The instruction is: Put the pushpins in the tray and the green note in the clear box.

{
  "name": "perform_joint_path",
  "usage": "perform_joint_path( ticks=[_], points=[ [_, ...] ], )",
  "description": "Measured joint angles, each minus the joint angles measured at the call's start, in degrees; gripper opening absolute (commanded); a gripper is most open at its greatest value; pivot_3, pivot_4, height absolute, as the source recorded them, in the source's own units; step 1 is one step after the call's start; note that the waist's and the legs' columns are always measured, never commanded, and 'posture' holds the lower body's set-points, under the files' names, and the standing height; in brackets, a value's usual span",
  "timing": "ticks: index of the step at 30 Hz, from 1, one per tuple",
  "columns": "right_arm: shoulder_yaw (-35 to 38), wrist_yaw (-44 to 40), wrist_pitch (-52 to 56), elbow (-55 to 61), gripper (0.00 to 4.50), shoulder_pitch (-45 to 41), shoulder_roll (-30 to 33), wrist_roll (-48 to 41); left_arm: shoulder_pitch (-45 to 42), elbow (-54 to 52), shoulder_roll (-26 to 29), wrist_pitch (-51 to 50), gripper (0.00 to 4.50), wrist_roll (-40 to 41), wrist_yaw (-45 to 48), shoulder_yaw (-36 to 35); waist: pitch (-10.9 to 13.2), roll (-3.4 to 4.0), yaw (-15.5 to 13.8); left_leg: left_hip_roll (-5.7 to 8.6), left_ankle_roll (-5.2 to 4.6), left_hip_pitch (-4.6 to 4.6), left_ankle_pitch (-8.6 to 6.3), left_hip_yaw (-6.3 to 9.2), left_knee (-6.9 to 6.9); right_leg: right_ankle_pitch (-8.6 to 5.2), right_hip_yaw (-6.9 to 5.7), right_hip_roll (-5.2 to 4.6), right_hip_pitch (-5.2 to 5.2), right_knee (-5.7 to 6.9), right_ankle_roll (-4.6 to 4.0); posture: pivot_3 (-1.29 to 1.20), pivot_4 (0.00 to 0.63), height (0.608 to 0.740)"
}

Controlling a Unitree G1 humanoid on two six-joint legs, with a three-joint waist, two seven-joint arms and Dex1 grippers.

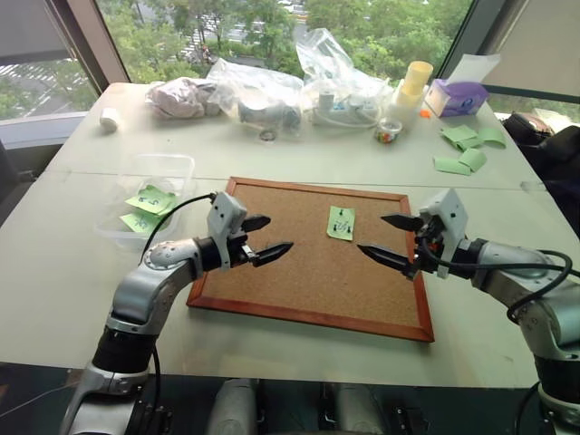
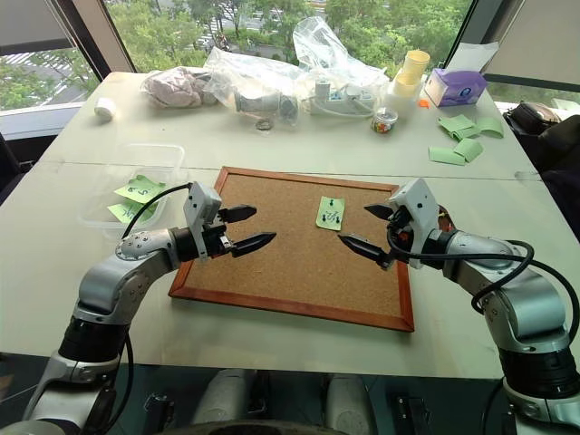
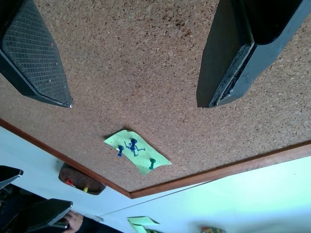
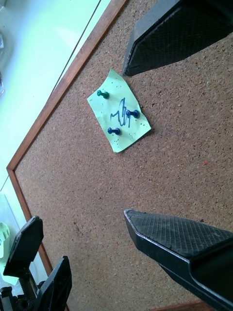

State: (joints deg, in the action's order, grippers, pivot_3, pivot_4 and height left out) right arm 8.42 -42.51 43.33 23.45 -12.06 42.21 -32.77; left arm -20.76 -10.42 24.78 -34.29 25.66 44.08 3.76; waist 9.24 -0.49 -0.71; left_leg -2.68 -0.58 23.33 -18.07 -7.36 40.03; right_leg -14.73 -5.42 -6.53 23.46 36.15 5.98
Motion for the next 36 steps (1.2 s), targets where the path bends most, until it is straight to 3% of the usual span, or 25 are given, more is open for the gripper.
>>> perform_joint_path(
  ticks=[2, 5, 12, 13, 27, 30, 31, 36],
  points=[
    [-0.33, 0.11, -0.04, 0.0, 4.5, -0.18, -0.18, 0.0, -0.36, 0.95, -0.1, 0.46, 4.46, -0.16, 0.72, 0.06, 0.0, 0.0, -0.01, 0.0, 0.0, 0.0, 0.0, 0.0, 0.0, 0.0, 0.0, 0.0, 0.0, 0.0, 0.0, 0.0, 0.15, 0.74],
    [-0.57, 0.32, -0.24, -0.02, 4.5, -0.63, -0.29, 0.15, -1.79, 3.15, -0.62, 1.69, 3.69, -1.04, 1.22, 1.15, 0.0, 0.0, -0.12, 0.02, 0.0, 0.01, 0.0, -0.03, 0.02, 0.0, -0.01, 0.0, -0.01, 0.0, 0.0, 0.0, 0.15, 0.74],
    [-3.02, 1.54, -2.08, -3.16, 4.5, -5.16, -1.67, 2.6, -5.23, 8.58, -3.74, 6.28, 0.3, -3.72, 2.02, 3.74, 0.0, 0.0, 0.03, 0.02, 0.0, 0.0, 0.0, -0.08, 0.01, 0.0, 0.0, 0.03, 0.0, 0.01, 0.0, 0.0, 0.15, 0.74],
    [-3.9, 1.96, -2.27, -4.39, 4.5, -6.36, -2.17, 3.44, -5.6, 9.64, -4.25, 6.92, 0.01, -4.28, 2.07, 4.42, 0.0, 0.0, 0.07, 0.02, 0.0, 0.0, 0.0, -0.11, 0.02, 0.0, -0.01, 0.02, 0.0, 0.02, 0.0, 0.0, 0.15, 0.74],
    [-15.24, 5.63, -4.64, -28.24, 4.5, -23.52, -10.5, 15.09, -6.11, 20.08, -8.91, 14.89, 0.01, -10.73, 0.83, 7.12, -0.02, 0.03, 0.03, 0.01, 0.01, 0.02, 0.01, -0.14, 0.03, 0.0, -0.01, 0.02, 0.01, 0.03, 0.01, 0.0, 0.15, 0.74],
    [-16.48, 5.57, -5.73, -32.66, 3.68, -25.29, -11.9, 17.17, -5.93, 20.75, -9.15, 16.21, 0.0, -11.44, 0.55, 6.96, -0.03, 0.05, 0.13, 0.01, 0.02, 0.0, 0.02, -0.15, 0.04, 0.0, -0.01, 0.02, 0.0, 0.04, 0.01, 0.0, 0.15, 0.74],
    [-16.77, 5.51, -6.36, -33.52, 3.21, -25.48, -12.06, 17.78, -5.87, 20.77, -9.2, 16.39, 0.0, -11.47, 0.48, 6.95, -0.03, 0.05, 0.11, 0.01, 0.02, 0.0, 0.02, -0.15, 0.04, 0.0, -0.01, 0.02, 0.0, 0.05, 0.01, 0.0, 0.15, 0.74],
    [-17.5, 4.38, -8.53, -37.24, 3.21, -26.71, -13.07, 20.27, -4.65, 20.43, -9.19, 18.08, 0.0, -11.91, -0.17, 6.58, -0.07, 0.11, 0.51, -0.01, 0.03, -0.03, 0.03, -0.16, 0.03, 0.0, -0.01, 0.02, -0.01, 0.06, 0.01, 0.0, 0.15, 0.74]
  ],
)
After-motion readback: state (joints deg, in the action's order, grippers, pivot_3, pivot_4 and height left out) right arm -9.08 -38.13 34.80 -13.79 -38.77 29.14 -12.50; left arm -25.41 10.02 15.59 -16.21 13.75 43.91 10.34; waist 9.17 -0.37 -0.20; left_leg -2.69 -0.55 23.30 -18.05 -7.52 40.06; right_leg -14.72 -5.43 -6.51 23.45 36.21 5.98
